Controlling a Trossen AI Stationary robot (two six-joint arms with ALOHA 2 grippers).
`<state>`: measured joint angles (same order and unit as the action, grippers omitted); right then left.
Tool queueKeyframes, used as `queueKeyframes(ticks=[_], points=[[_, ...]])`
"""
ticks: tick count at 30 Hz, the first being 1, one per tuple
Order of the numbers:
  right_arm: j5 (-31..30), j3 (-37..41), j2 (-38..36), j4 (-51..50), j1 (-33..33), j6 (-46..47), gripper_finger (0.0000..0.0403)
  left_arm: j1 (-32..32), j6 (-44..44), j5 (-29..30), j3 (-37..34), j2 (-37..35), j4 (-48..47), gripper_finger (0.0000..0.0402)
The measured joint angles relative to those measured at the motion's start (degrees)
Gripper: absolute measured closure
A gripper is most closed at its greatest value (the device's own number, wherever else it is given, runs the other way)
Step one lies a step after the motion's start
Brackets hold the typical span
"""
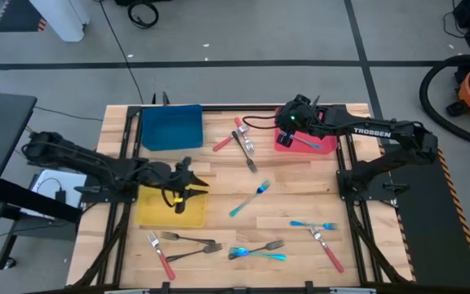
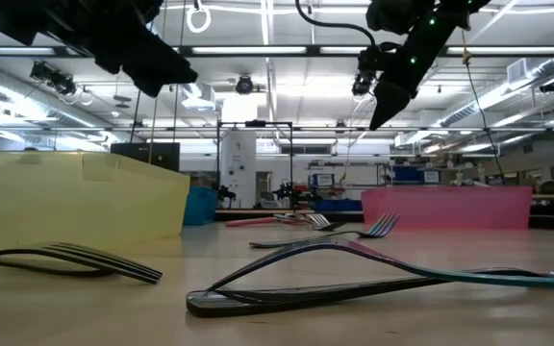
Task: Sort silverware by color (type)
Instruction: Put the middle left black fork into the yellow bin
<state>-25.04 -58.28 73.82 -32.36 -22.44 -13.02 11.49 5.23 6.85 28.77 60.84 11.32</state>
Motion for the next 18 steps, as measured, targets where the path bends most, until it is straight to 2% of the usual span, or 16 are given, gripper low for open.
queueKeyframes(ticks=[5,10,14,18], points=[[0.0,0.0,0.0,0.04,0.0,0.03,0.0306,0.17,-0.35,-0.68,0.0,2.57,3.06,0.0294],[0.54,0.0,0.0,0.03,0.0,4.06,0.0306,3.44,-0.35,-3.11,1.55,2.49,-0.32,0.0294],[1.54,0.02,0.0,0.04,0.98,4.53,0.0306,7.23,1.16,-3.06,6.63,2.86,-9.52,0.0294],[1.57,0.02,0.0,0.06,2.95,4.53,0.0306,10.92,5.89,-3.12,12.35,4.73,-23.93,0.0294]])
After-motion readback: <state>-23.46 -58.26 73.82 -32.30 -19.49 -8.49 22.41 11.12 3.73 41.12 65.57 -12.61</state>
